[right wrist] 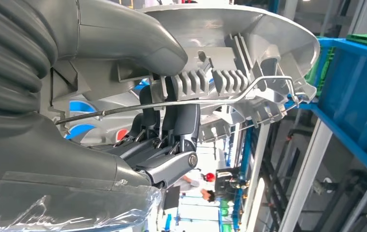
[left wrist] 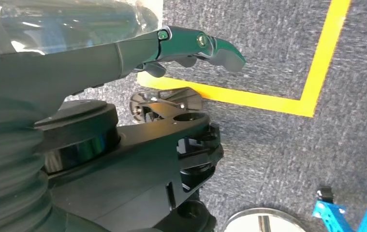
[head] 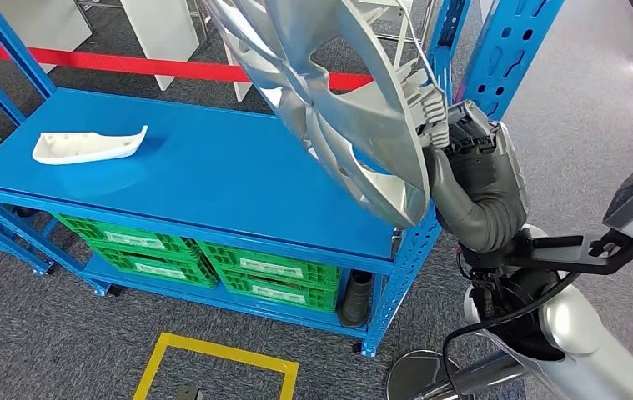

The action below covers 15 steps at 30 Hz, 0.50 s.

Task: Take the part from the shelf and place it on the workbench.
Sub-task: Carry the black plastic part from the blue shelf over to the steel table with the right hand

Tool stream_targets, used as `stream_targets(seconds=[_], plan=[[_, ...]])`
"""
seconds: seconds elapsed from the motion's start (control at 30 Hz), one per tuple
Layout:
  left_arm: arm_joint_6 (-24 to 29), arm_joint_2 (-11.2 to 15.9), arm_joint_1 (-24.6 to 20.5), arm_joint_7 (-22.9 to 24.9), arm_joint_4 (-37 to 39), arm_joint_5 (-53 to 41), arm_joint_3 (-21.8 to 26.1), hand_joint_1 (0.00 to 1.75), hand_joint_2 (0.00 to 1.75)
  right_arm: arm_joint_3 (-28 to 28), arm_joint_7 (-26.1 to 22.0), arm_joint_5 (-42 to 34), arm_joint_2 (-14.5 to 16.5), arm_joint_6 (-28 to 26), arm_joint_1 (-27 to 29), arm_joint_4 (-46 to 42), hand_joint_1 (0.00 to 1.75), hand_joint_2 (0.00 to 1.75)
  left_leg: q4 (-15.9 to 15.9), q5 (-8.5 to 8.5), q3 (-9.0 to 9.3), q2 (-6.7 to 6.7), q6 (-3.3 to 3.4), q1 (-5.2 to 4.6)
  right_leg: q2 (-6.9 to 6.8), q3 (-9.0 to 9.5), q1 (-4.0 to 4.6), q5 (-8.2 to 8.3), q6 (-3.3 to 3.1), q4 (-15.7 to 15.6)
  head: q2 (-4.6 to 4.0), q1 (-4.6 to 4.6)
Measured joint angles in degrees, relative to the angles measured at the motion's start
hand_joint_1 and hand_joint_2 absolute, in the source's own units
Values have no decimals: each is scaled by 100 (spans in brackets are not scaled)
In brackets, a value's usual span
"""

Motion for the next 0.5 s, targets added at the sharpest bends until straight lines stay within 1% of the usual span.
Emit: stream_targets(seconds=[0.03, 0.07, 0.1, 0.13, 0.17, 0.2, 0.23, 0.27, 0.3, 0.33, 0.37, 0.43, 0.47, 0.5], plan=[[3, 0, -1, -1, 2, 2, -4, 0, 175, -1, -1, 0, 0, -3, 2, 0, 175, 175, -240, 127, 172, 0, 3, 3, 1, -39, -3, 12, 11, 25, 0, 0], [6, 0, -3, -1, 3, 2, -5, 0, 175, -2, -1, 0, 0, -5, 2, 0, 175, 175, -603, 293, 401, 0, 13, 5, 1, -68, -6, 21, 21, 48, 0, 0], [9, 0, -7, -2, 5, 3, -7, 0, 175, -3, -1, 0, 0, -7, 3, -1, 175, 175, -971, 398, 626, -3, 31, 2, 2, -88, -4, 31, 39, 62, 0, 1], [11, 0, -11, -4, 7, 3, -8, 0, 175, -4, -1, 0, 0, -8, 3, -1, 175, 175, -1263, 475, 779, -6, 59, -8, 3, -108, 1, 47, 66, 73, 0, 1], [12, 0, -13, -6, 8, 4, -10, 0, 175, -4, -1, 0, 0, -9, 3, -2, 175, 175, -1416, 497, 847, -9, 89, -20, 4, -124, 4, 68, 101, 77, 0, 4], [13, 1, -11, -8, 9, 10, -12, 0, 175, -4, -1, 0, 0, -9, 5, -2, 175, 175, -1468, 491, 853, -12, 124, -36, 4, -139, 5, 95, 144, 71, 0, 5], [15, 1, -7, -9, 10, 19, -14, 0, 175, -4, -2, 0, 0, -9, 7, -3, 175, 175, -1483, 527, 826, -12, 163, -50, 4, -149, 1, 125, 188, 60, 0, 7], [16, -1, -4, -9, 12, 29, -16, 0, 175, -7, -2, 0, -5, -9, 10, -4, 175, 175, -1502, 564, 809, -7, 205, -42, 10, -163, -7, 140, 227, 50, 0, 7], [18, -1, -7, -9, 14, 39, -18, 0, 175, -10, -3, 0, -11, -8, 13, -6, 175, 175, -1529, 610, 787, 0, 247, -33, 18, -186, -11, 102, 263, 69, 0, 14], [20, -2, -13, -9, 15, 45, -19, 0, 175, -15, -4, 0, -18, -8, 13, -8, 175, 175, -1556, 657, 756, 8, 289, -20, 27, -236, -12, -18, 291, 176, 0, 30], [20, -2, -18, -9, 15, 49, -20, 0, 175, -19, -4, 0, -25, -8, 15, -8, 175, 175, -1578, 700, 721, 16, 320, -6, 35, -318, -14, -212, 311, 389, 0, 48], [22, -2, -20, -9, 16, 54, -22, 0, 175, -21, -5, 0, -28, -7, 31, -8, 175, 175, -1577, 760, 636, 24, 356, -16, 37, -529, -15, -674, 339, 1083, 0, 75], [25, -1, -18, -9, 16, 55, -23, 0, 175, -21, -5, 0, -29, -6, 47, -7, 175, 175, -1572, 788, 596, 26, 361, -23, 37, -594, -16, -805, 348, 1379, 0, 76], [27, -1, -16, -9, 17, 56, -24, 0, 175, -20, -5, 0, -30, -6, 65, -7, 175, 175, -1565, 813, 558, 28, 362, -29, 37, -584, -15, -831, 351, 1518, 0, 77]])
